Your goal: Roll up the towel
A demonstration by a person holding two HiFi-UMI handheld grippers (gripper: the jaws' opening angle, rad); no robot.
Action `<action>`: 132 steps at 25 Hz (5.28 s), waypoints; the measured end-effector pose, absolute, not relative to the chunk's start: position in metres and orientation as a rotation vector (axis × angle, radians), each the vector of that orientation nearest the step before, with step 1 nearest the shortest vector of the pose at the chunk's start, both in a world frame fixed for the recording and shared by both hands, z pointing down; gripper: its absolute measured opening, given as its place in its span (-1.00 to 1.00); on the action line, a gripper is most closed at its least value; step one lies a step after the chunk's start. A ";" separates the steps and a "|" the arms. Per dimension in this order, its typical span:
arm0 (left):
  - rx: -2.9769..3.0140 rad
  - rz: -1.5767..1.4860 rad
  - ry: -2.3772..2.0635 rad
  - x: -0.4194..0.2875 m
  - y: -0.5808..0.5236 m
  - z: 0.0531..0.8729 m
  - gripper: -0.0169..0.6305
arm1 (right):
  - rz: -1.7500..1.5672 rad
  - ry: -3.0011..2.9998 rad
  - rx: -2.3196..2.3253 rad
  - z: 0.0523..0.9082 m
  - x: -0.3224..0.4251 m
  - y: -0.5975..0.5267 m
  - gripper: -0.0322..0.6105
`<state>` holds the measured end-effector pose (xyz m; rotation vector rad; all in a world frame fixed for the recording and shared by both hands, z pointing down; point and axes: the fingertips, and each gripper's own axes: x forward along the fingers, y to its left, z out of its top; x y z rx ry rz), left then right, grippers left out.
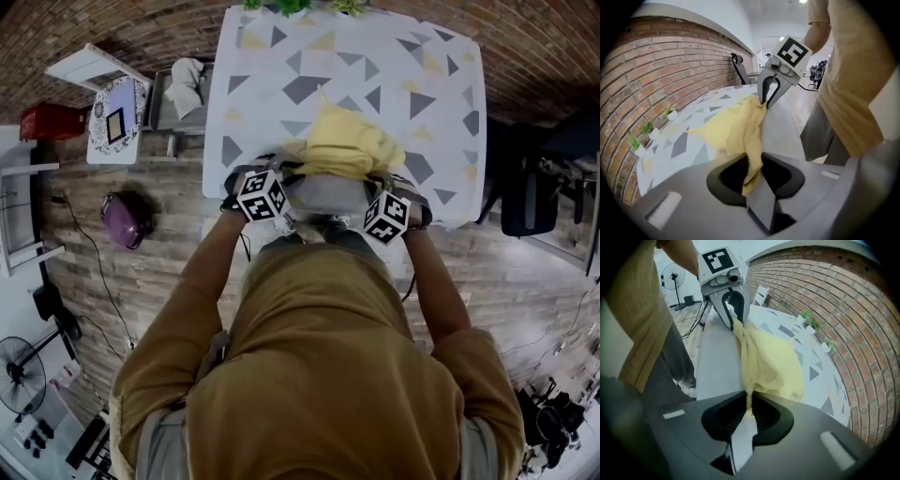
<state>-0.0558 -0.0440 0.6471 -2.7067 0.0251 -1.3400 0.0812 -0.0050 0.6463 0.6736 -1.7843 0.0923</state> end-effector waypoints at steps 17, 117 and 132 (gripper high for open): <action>-2.956 -1.280 -0.174 -0.062 -0.016 0.602 -0.56 | 0.274 -1.925 0.580 0.598 0.068 0.033 -0.80; -2.754 -1.396 0.277 -0.057 -0.047 0.645 -0.59 | 0.295 -1.956 0.681 0.644 0.120 -0.003 -0.80; -3.056 -1.261 0.249 -0.050 -0.052 0.597 -0.65 | 0.450 -1.994 0.594 0.601 0.120 -0.005 -0.79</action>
